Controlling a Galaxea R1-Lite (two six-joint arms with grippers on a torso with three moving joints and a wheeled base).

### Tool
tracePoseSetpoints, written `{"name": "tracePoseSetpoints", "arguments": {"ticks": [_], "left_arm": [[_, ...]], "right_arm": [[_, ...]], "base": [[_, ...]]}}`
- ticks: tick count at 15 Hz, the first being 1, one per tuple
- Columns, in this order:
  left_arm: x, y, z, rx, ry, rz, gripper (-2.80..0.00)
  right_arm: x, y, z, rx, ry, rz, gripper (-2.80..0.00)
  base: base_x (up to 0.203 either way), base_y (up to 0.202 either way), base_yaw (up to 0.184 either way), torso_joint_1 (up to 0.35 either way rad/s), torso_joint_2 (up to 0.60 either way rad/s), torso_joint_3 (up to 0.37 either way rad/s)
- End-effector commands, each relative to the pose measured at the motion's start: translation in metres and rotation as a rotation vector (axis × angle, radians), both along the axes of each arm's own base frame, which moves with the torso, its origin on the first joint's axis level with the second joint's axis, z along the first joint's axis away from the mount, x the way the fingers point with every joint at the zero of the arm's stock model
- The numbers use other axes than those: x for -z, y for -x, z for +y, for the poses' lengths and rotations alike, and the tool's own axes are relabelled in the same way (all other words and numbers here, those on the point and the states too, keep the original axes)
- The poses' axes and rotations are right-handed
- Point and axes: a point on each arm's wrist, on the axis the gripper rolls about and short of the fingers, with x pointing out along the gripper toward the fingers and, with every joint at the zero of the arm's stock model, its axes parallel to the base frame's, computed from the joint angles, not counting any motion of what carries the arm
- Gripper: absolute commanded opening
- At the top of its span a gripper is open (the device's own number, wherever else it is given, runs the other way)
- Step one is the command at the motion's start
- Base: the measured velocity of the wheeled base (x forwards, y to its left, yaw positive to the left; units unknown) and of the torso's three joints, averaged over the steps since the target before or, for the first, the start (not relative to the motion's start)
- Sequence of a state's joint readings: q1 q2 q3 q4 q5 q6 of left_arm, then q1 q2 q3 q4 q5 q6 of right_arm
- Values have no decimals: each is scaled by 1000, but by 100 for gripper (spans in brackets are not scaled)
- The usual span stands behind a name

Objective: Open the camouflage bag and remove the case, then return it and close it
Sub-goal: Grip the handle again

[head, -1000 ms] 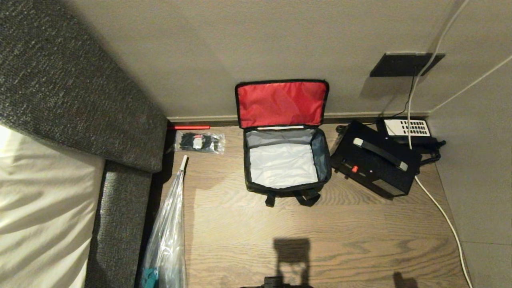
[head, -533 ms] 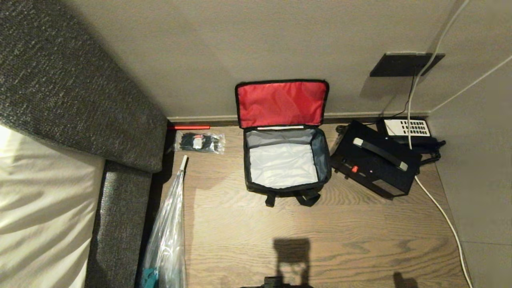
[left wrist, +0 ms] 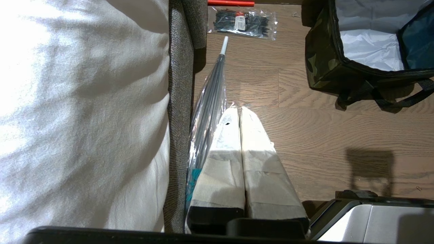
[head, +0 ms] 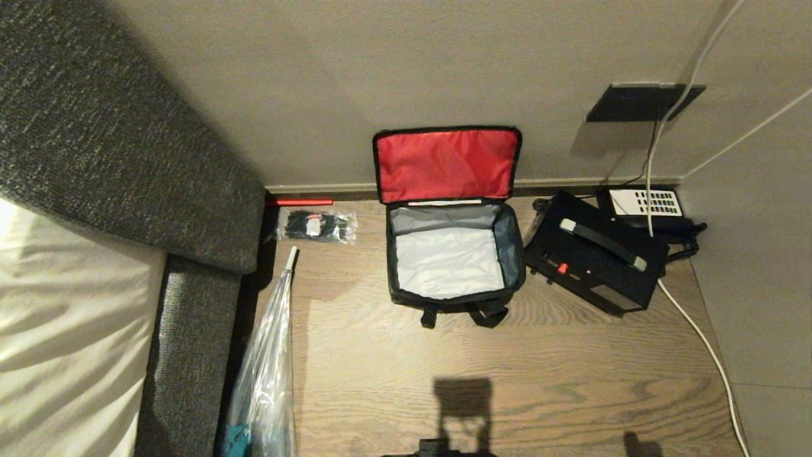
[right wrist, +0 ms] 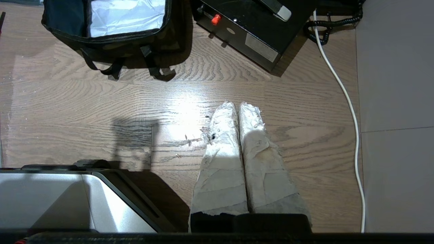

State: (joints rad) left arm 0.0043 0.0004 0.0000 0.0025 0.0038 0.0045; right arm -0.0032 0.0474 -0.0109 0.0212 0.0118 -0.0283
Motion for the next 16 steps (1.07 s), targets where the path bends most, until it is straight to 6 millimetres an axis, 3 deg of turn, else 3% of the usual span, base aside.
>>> {"name": "tracePoseSetpoints", "arguments": {"ticks": [1,16], "left_arm": [[1,0,0,-1,0,0,-280],[1,0,0,-1,0,0,-280]], "right_arm": [[0,0,0,-1,1,2,-280],[0,0,0,-1,1,2,-280]], "base": [[0,0,0,0,0,0],[0,0,0,0,0,0]]}}
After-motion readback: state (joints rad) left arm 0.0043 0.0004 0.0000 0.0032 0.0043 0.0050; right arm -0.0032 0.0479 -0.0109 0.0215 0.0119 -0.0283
